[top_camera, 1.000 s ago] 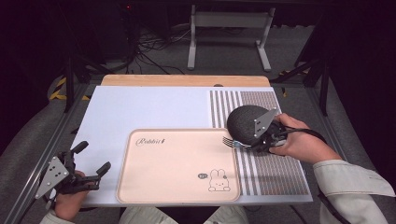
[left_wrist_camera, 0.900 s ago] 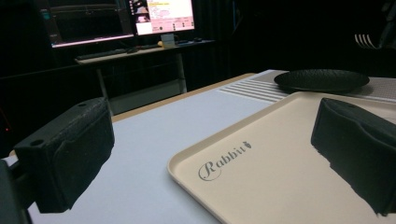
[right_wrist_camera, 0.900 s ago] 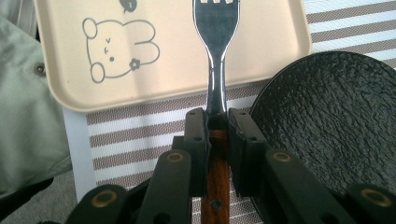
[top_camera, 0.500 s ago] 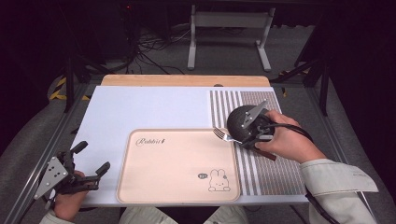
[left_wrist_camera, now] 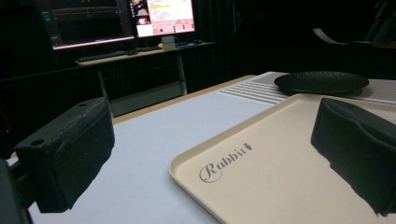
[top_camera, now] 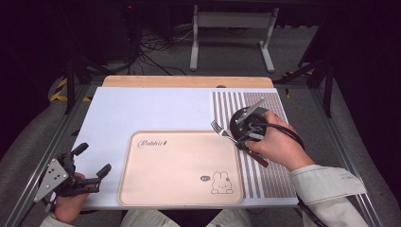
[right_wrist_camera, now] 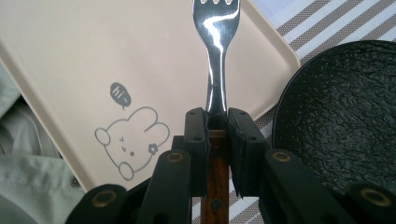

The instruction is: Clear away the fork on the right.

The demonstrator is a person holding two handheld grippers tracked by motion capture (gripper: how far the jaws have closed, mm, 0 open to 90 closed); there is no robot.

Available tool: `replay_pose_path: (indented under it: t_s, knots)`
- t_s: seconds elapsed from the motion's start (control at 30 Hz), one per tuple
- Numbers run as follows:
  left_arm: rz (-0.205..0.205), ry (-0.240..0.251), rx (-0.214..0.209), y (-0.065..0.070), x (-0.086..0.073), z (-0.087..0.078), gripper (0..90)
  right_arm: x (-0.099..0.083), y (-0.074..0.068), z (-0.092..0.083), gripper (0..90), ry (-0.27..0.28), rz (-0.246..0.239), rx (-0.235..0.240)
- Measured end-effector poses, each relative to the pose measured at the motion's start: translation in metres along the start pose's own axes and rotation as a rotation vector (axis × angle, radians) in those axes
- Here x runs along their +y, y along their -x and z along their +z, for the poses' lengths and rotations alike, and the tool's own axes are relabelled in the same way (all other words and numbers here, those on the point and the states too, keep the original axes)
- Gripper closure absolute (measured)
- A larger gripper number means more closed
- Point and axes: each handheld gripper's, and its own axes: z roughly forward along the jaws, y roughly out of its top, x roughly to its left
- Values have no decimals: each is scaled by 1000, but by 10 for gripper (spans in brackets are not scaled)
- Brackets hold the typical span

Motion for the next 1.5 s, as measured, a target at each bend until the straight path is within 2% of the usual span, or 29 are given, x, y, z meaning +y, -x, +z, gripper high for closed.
replay_pose_path:
  t_s: [0.17,0.33,0.4,0.57,0.73,0.9,1.0,1.07,1.5]
  knots:
    - [0,0,0,0,0,0,2,4,-5,2,792,7,90,-21]
    - [1,0,-1,0,0,0,2,7,-10,7,792,3,148,-28]
    - [1,0,-1,0,0,0,2,8,-12,10,792,0,196,-29]
    - [1,0,-1,0,0,0,2,10,-16,14,792,0,241,-51]
    - [0,1,-1,0,0,0,2,14,-21,19,792,-17,251,-82]
    - [3,3,0,-1,0,0,3,15,-24,28,792,-18,289,-74]
    - [3,2,-1,-1,0,0,3,16,-26,32,792,-21,279,-62]
    - [0,1,-2,-1,0,0,3,17,-27,37,792,-30,281,-72]
    - [1,4,-2,-1,1,0,3,21,-33,62,791,-36,314,-33]
